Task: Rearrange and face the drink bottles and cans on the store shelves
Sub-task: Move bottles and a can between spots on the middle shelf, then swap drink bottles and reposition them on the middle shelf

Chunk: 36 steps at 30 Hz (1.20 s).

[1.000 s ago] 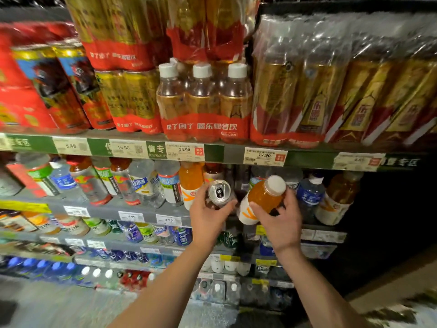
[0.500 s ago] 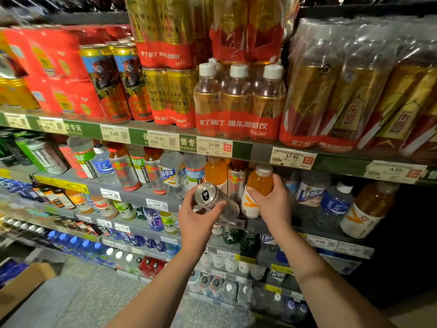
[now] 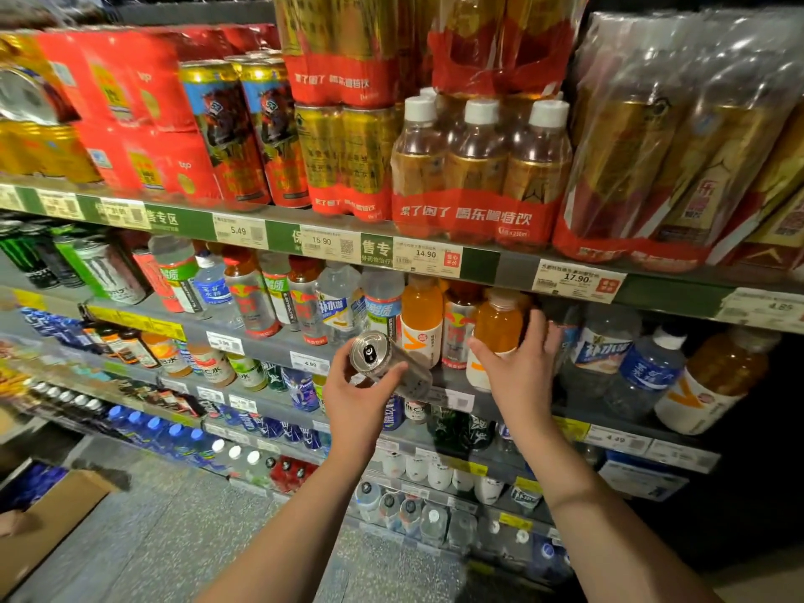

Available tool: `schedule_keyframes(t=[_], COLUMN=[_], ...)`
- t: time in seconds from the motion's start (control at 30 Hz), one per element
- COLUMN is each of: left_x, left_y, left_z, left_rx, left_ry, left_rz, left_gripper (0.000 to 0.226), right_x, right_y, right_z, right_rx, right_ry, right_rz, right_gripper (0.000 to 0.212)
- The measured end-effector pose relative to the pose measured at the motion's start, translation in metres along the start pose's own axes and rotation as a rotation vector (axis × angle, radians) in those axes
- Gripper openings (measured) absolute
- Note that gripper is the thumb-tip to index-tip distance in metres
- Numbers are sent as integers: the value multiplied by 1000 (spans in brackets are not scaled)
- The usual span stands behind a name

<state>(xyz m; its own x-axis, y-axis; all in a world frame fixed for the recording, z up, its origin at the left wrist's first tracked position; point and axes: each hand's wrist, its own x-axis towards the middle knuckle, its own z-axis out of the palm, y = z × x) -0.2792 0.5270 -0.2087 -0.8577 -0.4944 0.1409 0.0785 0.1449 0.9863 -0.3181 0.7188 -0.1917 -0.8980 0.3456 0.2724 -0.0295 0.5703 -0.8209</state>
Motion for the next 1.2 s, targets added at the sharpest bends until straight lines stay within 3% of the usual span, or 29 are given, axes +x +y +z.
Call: schedule_keyframes(t=[0.1,0.17,0.37,0.57,0.8,0.93,1.07,1.2], left_x=[11,21,66,137,213,256,300,332], left_y=[-4,-7,-8,-16,-33,-50,-65,-74], left_z=[-19,-36,-118,-230,-330,-358,-369,-373], left_rx=[-43,-51,-67,0,48,54,101,183], left_ry=[28,41,38,-74,-65,-27,45,127], left_rz=[-31,-46,-39,-32,-40,-46,-36,-19], left_gripper=[51,53,47,52,56,71,70,77], right_x=[-19,-31,-61,-100,-133,-136,-123,-103], right_y=[-10,-23,-99,-166,-224,-242,-255,-274], right_z=[14,34,120,217,324,371,409,450], right_rx=[79,135,264,345,355,340,398,377], right_ry=[170,184,-11,-155,-196,-226,-204,-184], right_rz=[-155,-232,-236,-50,-39,-86,-176,-126], right_gripper=[75,64,45,52,38,32,30,29])
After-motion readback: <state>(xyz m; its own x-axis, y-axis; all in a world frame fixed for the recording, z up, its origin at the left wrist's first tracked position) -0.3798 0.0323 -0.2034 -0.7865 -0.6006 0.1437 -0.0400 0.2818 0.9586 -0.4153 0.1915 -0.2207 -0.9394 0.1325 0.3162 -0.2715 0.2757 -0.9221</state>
